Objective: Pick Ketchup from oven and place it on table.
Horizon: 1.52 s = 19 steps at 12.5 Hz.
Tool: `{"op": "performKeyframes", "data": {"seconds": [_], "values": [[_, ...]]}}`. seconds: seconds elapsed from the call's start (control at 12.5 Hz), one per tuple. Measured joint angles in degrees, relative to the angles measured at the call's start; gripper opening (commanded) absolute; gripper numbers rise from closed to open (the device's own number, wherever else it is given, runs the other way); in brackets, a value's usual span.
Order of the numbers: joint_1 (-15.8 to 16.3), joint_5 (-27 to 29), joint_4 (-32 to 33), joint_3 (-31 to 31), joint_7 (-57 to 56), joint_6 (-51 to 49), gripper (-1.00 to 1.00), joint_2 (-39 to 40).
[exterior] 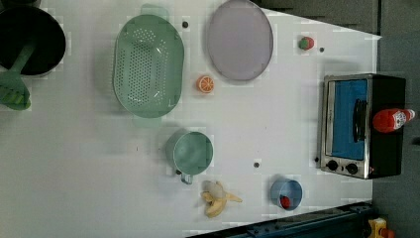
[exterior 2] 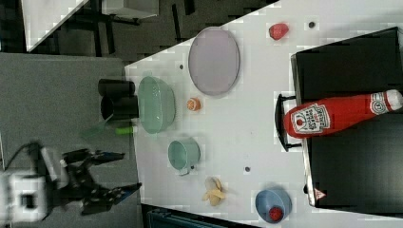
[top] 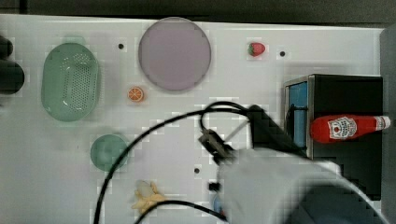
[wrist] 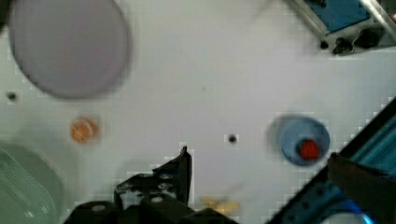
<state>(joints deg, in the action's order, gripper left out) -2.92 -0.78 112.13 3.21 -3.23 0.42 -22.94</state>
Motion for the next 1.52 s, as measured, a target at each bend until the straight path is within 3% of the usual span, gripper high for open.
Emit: {"op": "performKeyframes", "data": {"seconds": [0.4,0.96,1.28,1.52], "values": [[0.45,0.0,-3.69,7.44,0.0,5.75,1.0,2.21],[-1.71,0.97,-1.73,20.17,0.0,17.57,1.0,19.07],[-2.57,-0.29,-2.69,26.37,0.0,27.05,1.0,25.09],[-3.6,2.29,-4.03,29.08,0.0,29.9,1.0,29.79]]}}
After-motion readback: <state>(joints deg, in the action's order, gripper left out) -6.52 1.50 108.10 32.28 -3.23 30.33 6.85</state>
